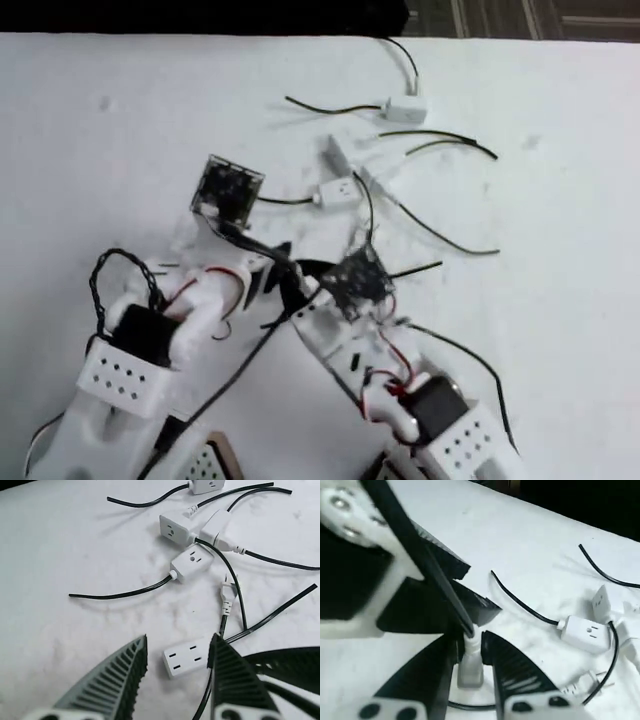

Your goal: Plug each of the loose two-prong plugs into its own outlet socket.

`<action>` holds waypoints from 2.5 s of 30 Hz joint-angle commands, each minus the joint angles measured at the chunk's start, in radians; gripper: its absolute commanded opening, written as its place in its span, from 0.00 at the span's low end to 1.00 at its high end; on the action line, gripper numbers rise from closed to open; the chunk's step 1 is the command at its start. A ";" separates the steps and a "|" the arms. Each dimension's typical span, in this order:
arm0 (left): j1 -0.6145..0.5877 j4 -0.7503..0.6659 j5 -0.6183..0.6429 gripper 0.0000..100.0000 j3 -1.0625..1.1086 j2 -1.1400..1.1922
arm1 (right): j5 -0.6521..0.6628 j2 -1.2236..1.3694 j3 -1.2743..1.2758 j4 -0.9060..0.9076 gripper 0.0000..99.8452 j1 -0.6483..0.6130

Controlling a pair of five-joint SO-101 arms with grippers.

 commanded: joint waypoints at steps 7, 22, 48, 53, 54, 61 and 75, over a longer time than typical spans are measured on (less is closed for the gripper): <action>0.019 0.005 -0.068 0.20 -0.051 -0.021 | -0.006 0.283 -0.152 -0.039 0.02 -0.002; 0.150 0.020 -0.181 0.20 0.023 -0.021 | -0.038 0.553 -0.275 -0.074 0.02 0.059; -0.300 0.193 -0.488 0.21 -0.281 0.265 | -0.192 0.555 -0.522 0.116 0.02 0.377; -0.225 0.305 -0.666 0.32 -0.437 0.535 | -0.198 0.555 -0.528 0.117 0.02 0.519; -0.209 0.301 -0.700 0.33 -0.446 0.573 | -0.198 0.555 -0.528 0.119 0.02 0.545; -0.085 0.247 -0.936 0.33 -0.454 0.765 | -0.198 0.559 -0.519 0.119 0.02 0.650; 0.059 0.064 -0.984 0.33 -0.502 0.970 | -0.198 0.555 -0.489 0.111 0.02 0.664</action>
